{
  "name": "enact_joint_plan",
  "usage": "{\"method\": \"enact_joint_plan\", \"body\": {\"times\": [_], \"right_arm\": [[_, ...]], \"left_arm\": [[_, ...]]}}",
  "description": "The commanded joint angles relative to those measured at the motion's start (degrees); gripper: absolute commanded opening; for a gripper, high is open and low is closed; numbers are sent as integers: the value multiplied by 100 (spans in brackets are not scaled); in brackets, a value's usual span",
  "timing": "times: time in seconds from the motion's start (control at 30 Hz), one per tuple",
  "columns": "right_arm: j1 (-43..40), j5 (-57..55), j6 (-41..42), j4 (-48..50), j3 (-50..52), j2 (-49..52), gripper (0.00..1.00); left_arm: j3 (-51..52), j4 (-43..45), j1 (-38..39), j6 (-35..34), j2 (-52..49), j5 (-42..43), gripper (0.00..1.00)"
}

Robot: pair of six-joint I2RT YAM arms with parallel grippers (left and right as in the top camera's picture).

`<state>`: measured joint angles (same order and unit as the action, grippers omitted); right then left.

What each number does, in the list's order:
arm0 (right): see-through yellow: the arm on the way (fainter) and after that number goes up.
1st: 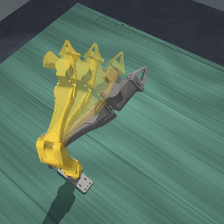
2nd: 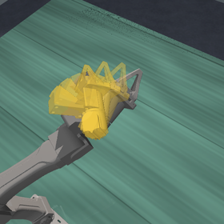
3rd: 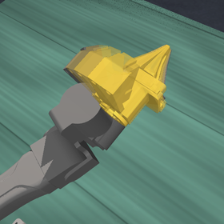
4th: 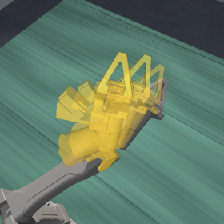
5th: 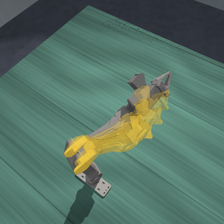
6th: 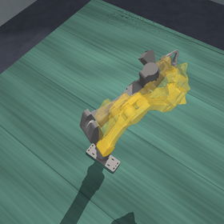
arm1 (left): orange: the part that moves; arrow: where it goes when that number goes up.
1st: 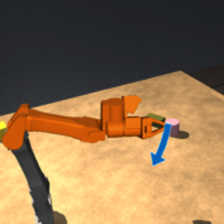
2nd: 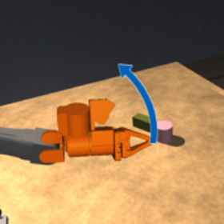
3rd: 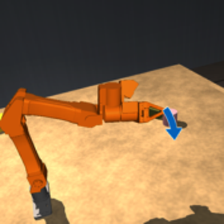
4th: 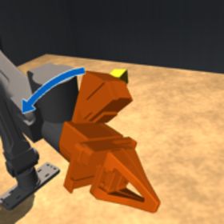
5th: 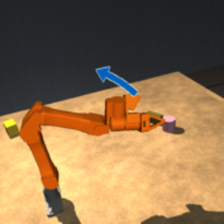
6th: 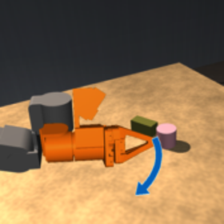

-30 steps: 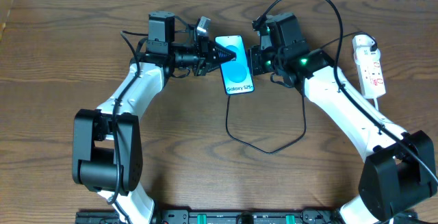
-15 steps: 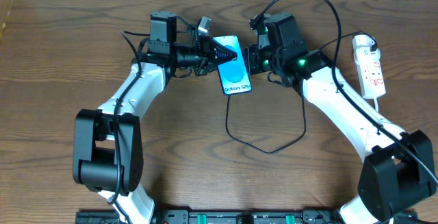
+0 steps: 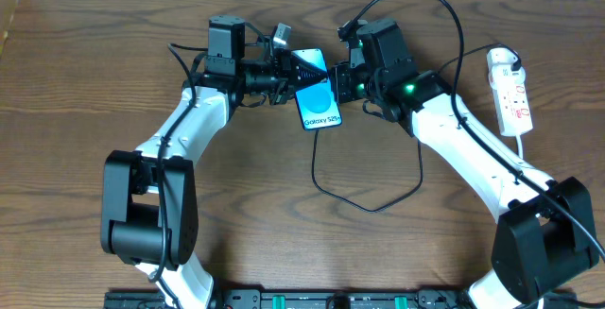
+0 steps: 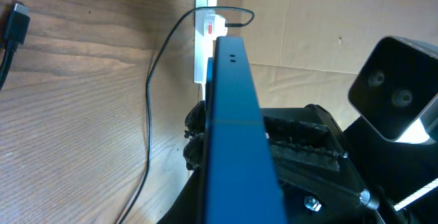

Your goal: Plug charger to phone and switch on socket

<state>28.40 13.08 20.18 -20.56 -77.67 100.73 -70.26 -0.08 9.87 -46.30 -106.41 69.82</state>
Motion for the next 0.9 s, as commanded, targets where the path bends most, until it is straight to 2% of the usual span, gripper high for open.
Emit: {"method": "enact_joint_plan", "body": {"times": [0.0,0.1,0.17,0.2,0.23,0.27,0.3,0.6,0.87], "right_arm": [[527,1051,61,37,-105,-101,16],[474,540,63,-153,-105,-101,22],[409,295,63,-297,-103,-101,36],[374,219,66,-372,-103,-101,65],[330,149,81,-452,-103,-101,85],[289,87,81,-531,-103,-101,94],[251,50,83,-608,-103,-101,99],[61,55,0,-822,-101,-101,99],[61,101,81,-879,-136,-96,78]], "left_arm": [[-46,98,186,-33,-11,-240,7],[-46,195,-122,-31,-11,-240,7],[-46,229,-398,-28,-11,-236,7],[-46,229,-527,-24,-11,-238,7],[-46,229,-684,-4,-11,-236,7],[-46,229,-835,4,-11,-238,7],[-46,227,-988,15,-11,-236,7],[-46,229,-1956,13,-9,313,7],[-46,229,-2020,260,-9,299,7]]}}
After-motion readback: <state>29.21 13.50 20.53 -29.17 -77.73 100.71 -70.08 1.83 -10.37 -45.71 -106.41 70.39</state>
